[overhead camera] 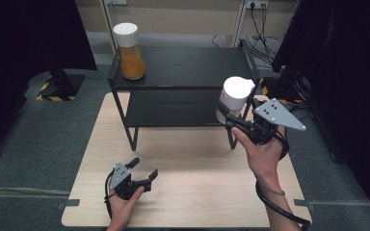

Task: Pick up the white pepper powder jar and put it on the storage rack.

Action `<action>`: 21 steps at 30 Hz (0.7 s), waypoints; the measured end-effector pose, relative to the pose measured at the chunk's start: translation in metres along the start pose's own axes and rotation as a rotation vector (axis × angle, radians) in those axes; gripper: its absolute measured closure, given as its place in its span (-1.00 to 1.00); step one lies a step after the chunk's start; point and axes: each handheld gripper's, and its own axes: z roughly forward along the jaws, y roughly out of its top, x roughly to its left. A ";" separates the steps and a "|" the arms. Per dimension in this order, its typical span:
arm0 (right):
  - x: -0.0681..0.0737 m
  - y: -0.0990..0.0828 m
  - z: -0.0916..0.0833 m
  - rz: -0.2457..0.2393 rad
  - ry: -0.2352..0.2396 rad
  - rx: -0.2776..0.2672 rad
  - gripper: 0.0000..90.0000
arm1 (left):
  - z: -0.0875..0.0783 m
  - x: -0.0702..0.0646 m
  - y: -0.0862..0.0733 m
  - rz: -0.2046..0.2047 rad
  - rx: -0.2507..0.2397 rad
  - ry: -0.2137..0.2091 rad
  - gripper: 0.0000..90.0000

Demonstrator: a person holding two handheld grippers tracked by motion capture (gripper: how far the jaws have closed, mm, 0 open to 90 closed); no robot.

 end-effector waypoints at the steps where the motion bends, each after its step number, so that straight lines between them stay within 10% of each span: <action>1: 0.000 0.002 0.001 0.003 0.000 -0.003 -0.31 | 0.000 0.000 0.000 0.000 -0.001 0.000 -0.81; 21: -0.009 0.037 0.024 0.030 -0.012 -0.021 -0.31 | 0.000 0.000 -0.001 -0.004 -0.003 0.000 -0.81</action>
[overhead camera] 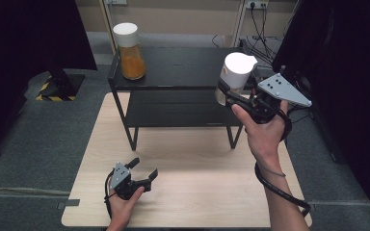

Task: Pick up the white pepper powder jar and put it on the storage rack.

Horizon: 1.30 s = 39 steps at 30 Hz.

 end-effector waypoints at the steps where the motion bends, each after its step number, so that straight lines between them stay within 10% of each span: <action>1: 0.000 0.001 0.002 -0.002 -0.002 0.002 -0.31 | 0.000 0.000 0.000 0.000 0.000 0.000 -0.81; 39: -0.022 0.028 0.064 0.012 -0.130 0.075 -0.31 | 0.000 -0.001 0.001 0.014 0.004 -0.002 -0.81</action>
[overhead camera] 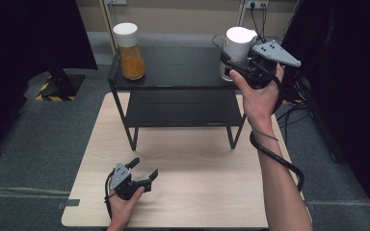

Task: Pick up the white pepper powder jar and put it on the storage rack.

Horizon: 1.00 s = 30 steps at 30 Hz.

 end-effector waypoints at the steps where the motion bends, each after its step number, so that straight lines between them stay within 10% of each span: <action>1: 0.000 0.000 0.001 0.003 -0.003 0.002 -0.31 | 0.000 0.000 0.000 0.000 0.000 0.000 -0.81; 30: -0.007 -0.004 0.022 0.035 -0.046 0.028 -0.31 | 0.000 0.000 0.001 0.008 0.005 -0.002 -0.81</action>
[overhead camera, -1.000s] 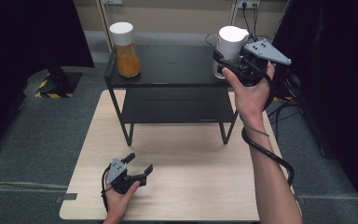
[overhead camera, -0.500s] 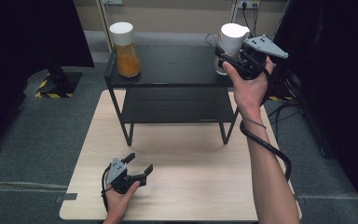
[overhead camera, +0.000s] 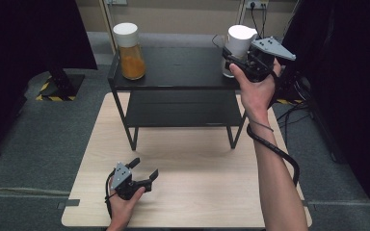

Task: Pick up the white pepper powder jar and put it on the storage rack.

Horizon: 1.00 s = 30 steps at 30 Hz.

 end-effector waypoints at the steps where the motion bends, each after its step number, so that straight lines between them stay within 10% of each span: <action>1: 0.000 0.000 0.000 0.000 0.000 0.002 -0.31 | 0.000 0.000 0.000 0.000 0.000 0.000 -0.81; 30: -0.003 -0.010 0.009 0.018 -0.008 -0.016 -0.32 | 0.000 0.001 0.000 -0.003 0.000 -0.002 -0.81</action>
